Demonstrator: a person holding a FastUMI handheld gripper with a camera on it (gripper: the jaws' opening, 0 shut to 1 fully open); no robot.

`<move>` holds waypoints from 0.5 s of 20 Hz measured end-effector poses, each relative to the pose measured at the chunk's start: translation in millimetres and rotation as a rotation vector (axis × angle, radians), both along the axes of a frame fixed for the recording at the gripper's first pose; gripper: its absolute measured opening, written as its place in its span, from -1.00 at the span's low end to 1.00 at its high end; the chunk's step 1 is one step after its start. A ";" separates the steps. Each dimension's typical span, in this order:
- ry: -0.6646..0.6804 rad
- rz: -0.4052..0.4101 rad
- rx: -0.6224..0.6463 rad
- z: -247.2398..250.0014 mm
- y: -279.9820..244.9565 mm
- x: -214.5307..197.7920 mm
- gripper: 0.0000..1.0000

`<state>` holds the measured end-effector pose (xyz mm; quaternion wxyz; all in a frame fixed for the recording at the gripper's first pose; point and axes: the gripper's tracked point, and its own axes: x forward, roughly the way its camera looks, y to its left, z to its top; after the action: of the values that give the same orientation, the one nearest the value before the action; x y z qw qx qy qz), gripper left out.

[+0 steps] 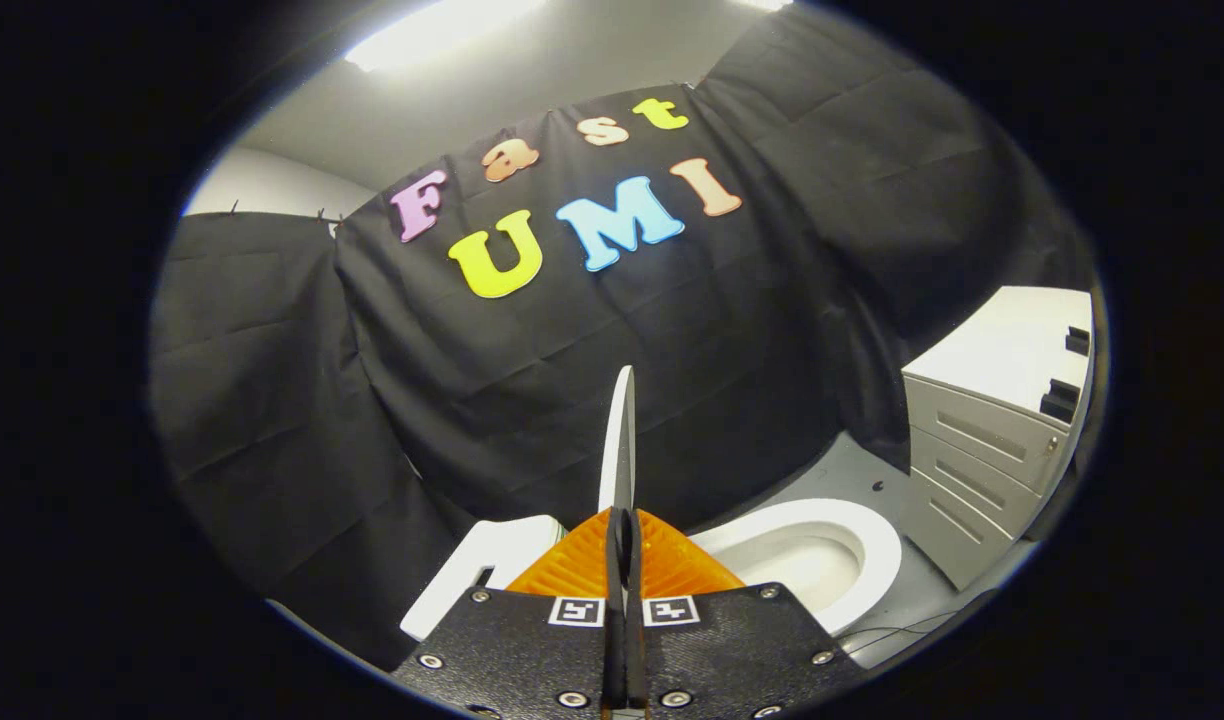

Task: Open the toilet lid.

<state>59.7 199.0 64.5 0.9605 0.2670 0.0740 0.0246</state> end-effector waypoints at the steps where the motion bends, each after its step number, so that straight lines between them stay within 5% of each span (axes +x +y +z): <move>1: -0.009 0.002 -0.030 4.0 6.1 -1.4 -1.00; 10: -0.049 0.035 -0.187 26.3 56.1 -0.8 -1.00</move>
<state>58.9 255.0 90.8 0.9822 0.1744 0.0569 0.0408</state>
